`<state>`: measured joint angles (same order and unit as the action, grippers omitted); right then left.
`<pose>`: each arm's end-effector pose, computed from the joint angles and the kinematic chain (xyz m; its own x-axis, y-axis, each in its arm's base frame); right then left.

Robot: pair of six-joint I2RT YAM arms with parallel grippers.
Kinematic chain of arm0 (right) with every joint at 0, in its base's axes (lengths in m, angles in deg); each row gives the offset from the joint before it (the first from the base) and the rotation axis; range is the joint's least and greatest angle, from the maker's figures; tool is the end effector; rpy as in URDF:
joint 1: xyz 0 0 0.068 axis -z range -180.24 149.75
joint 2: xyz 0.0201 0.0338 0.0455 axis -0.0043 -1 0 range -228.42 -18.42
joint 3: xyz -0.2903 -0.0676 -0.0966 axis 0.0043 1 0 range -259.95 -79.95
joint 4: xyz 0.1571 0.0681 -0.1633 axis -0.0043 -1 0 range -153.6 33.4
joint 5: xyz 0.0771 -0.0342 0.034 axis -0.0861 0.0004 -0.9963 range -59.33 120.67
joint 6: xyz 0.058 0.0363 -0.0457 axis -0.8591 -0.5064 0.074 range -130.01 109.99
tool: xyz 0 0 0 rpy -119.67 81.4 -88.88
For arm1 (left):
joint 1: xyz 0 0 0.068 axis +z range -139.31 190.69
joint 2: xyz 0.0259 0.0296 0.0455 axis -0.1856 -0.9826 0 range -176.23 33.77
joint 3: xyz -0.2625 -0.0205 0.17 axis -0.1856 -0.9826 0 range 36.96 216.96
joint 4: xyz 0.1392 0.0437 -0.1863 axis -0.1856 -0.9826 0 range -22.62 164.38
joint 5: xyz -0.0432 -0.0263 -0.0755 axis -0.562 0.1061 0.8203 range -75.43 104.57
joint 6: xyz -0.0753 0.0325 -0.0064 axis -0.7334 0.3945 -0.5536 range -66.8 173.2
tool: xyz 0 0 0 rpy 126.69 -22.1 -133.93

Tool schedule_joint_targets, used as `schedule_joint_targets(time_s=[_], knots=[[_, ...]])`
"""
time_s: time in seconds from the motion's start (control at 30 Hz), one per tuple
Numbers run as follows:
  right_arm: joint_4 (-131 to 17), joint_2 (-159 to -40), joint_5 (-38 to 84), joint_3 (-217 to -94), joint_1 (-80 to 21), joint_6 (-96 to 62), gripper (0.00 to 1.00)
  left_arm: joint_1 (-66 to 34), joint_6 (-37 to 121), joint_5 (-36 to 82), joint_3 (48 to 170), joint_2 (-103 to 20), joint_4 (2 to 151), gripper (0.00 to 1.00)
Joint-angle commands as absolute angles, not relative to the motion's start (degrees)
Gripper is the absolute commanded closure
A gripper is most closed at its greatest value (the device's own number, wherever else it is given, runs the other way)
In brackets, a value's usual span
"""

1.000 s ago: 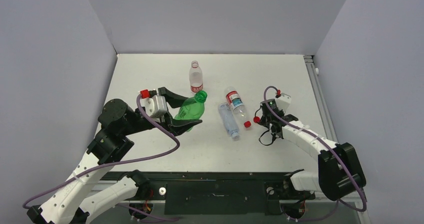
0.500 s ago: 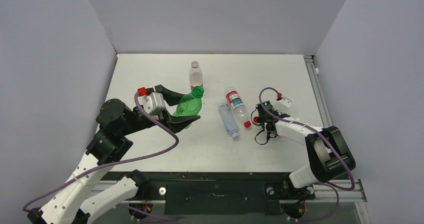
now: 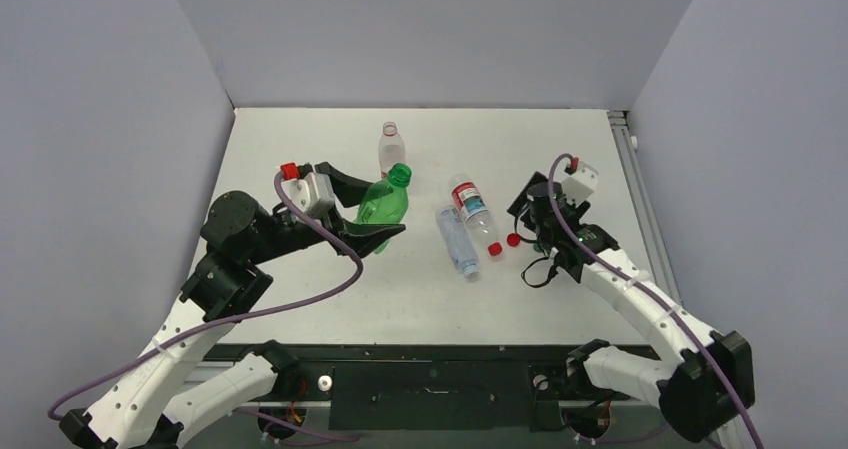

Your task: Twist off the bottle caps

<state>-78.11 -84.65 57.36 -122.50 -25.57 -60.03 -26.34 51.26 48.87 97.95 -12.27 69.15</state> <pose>0.2108 0.0641 0.2626 -0.4857 0.5276 -0.6970 0.4298 0.8384 0.3351 0.0830 -0.1133 0.4703 0.1028 -0.1126 -0.9883 0.9450 0.3212 0.0617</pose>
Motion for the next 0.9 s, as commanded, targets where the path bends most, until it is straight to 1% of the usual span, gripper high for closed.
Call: schedule_joint_targets(time_s=[0.0, 0.07, 0.13, 0.23, 0.3, 0.4, 0.47, 0.63, 0.67, 0.73, 0.77, 0.8, 0.83, 0.87], knots=[[-79.9, -77.0, 53.6, -136.8, -32.3, -50.2, 0.23, -25.7, 48.2, 47.8, 97.6, -12.3, 76.4, 1.00], [-79.5, -76.7, 48.8, -147.3, -36.1, -46.2, 0.20, -25.5, 47.5, 47.6, 97.1, -12.5, 77.3, 1.00], [-78.2, -77.7, 43.7, -154.8, -39.9, -42.8, 0.19, -25.5, 46.5, 47.2, 96.7, -13.0, 78.1, 1.00], [-74.7, -80.2, 33.4, -162.4, -44.5, -41.0, 0.18, -25.3, 45.0, 46.7, 96.1, -13.3, 79.0, 1.00], [-72.6, -82.4, 28.7, -167.0, -47.9, -39.9, 0.18, -25.3, 44.6, 47.1, 95.7, -13.3, 79.4, 1.00], [-74.4, -87.4, 26.2, -175.1, -52.2, -36.7, 0.17, -25.3, 44.2, 48.0, 95.4, -13.2, 79.8, 1.00], [-76.0, -90.1, 25.6, -178.0, -54.7, -35.1, 0.17, -25.3, 44.4, 48.9, 95.3, -13.1, 80.1, 1.00], [-77.2, -93.6, 25.3, -179.5, -58.1, -33.5, 0.17, -25.3, 44.8, 49.8, 95.6, -12.4, 80.3, 1.00], [-77.1, -93.8, 25.4, -179.5, -58.4, -33.5, 0.18, -25.3, 44.9, 50.0, 95.7, -12.2, 80.2, 1.00], [-76.8, -94.3, 25.3, -179.4, -59.1, -33.5, 0.23, -25.3, 45.2, 50.3, 95.6, -12.0, 79.8, 1.00], [-76.6, -94.5, 25.3, -179.6, -59.5, -33.4, 0.30, -25.3, 45.3, 50.3, 95.6, -12.0, 79.6, 1.00], [-76.6, -94.8, 25.4, -179.6, -59.7, -33.4, 0.33, -25.3, 45.5, 50.4, 95.5, -11.9, 79.5, 1.00], [-76.7, -94.9, 25.5, -179.7, -59.9, -33.3, 0.42, -25.3, 45.6, 50.5, 95.5, -11.8, 79.4, 1.00], [-76.8, -95.1, 25.7, -179.8, -60.2, -33.3, 0.47, -25.3, 45.7, 50.5, 95.5, -11.7, 79.4, 1.00]])
